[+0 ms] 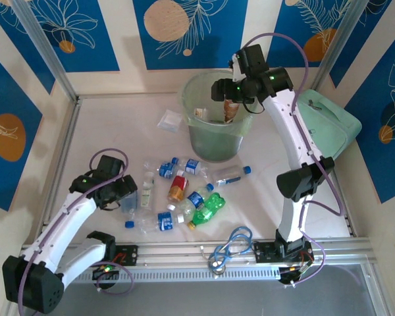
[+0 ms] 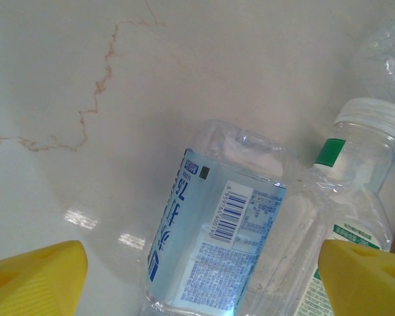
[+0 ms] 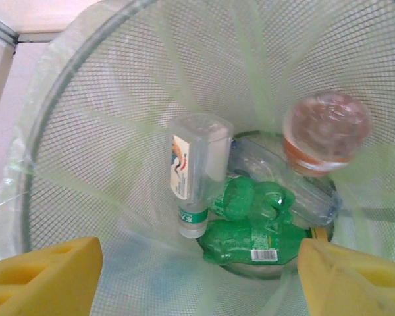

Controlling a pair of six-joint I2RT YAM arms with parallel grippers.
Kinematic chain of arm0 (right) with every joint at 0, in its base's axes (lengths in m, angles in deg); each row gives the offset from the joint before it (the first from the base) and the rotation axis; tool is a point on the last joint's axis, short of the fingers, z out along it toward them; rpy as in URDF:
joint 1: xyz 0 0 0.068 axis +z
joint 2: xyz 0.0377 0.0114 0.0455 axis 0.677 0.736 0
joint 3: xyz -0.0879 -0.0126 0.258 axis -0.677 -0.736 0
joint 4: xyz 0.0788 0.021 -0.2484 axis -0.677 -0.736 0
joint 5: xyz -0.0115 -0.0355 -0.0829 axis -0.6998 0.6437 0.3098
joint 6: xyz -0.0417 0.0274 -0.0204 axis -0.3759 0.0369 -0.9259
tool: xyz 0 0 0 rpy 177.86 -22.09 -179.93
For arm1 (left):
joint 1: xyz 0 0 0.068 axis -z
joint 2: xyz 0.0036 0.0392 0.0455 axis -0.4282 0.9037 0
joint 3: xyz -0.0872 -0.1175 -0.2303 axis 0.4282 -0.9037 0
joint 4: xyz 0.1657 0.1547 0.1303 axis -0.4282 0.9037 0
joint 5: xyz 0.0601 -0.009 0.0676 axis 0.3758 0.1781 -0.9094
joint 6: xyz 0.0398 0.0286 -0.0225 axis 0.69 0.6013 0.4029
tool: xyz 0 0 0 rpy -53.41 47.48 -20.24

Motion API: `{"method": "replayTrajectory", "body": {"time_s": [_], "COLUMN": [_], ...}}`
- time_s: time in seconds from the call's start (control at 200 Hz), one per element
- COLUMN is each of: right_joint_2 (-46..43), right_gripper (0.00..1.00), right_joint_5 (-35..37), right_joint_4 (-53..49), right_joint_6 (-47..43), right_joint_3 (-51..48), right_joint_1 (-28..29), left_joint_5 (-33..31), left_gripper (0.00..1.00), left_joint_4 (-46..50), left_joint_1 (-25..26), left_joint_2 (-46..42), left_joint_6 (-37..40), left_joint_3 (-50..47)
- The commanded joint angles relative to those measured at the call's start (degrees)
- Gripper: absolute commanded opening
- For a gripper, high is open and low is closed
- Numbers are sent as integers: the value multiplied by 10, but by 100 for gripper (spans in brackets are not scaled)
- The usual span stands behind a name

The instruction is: Put the plastic bottles in the bin

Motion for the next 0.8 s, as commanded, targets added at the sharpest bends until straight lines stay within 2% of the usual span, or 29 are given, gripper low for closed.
{"method": "replayTrajectory", "body": {"time_s": [0.0, 0.405, 0.795], "right_joint_2": [-31, -167, -185], "right_gripper": [78, 79, 79], "right_joint_5": [6, -44, -57], "right_joint_4": [-11, 116, 160], "right_joint_6": [6, 37, 57], "right_joint_3": [4, -185, -271], "right_joint_1": [19, 102, 166], "left_joint_5": [9, 22, 25], "left_gripper": [90, 84, 83], "left_joint_4": [-11, -47, -128], "left_joint_1": [-3, -3, -3], "left_joint_2": [4, 52, 160], "left_joint_6": [-5, -10, 4], "left_joint_3": [-10, -37, -17]}}
